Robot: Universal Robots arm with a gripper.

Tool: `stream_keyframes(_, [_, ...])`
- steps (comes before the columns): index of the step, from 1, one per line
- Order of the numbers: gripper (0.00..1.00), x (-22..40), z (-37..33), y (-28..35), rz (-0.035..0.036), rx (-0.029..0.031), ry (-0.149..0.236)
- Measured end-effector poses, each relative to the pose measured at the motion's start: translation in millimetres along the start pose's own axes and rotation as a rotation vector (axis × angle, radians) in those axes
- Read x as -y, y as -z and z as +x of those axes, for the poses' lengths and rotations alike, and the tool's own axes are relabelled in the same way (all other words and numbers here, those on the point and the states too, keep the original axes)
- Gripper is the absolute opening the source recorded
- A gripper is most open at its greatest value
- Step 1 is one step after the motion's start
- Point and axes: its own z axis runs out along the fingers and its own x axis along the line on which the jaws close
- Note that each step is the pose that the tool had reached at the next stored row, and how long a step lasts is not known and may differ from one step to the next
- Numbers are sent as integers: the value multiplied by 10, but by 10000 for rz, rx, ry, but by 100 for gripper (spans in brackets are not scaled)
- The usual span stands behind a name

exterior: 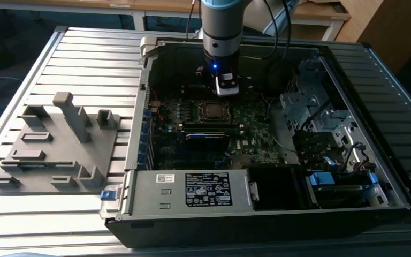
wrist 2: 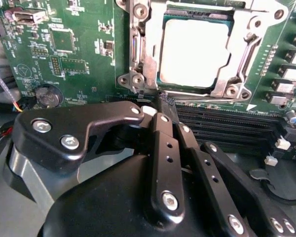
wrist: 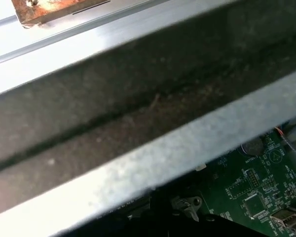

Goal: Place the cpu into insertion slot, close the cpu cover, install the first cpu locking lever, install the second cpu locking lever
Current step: 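Install the first cpu locking lever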

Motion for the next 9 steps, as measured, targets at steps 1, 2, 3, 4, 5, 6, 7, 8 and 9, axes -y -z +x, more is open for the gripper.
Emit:
stream_keyframes(1, [10,-3,-1,15,-3,1,-1])
stream_keyframes(2, [10,-5,-1,29,-5,2,0])
stream_keyframes(3, [10,-7,-2,39,-5,2,0])
stream_keyframes(4, [10,-8,-2,45,-4,1,-1])
stream_keyframes(5, [10,-8,-1,45,-8,1,0])
stream_keyframes(6, [10,-7,3,46,-15,-4,-2])
stream_keyframes(7, [10,-5,7,46,-40,-15,-6])
stream_keyframes(8, [10,-4,10,47,-69,-30,-8])
stream_keyframes(9, [10,-3,13,47,-103,-45,-11])
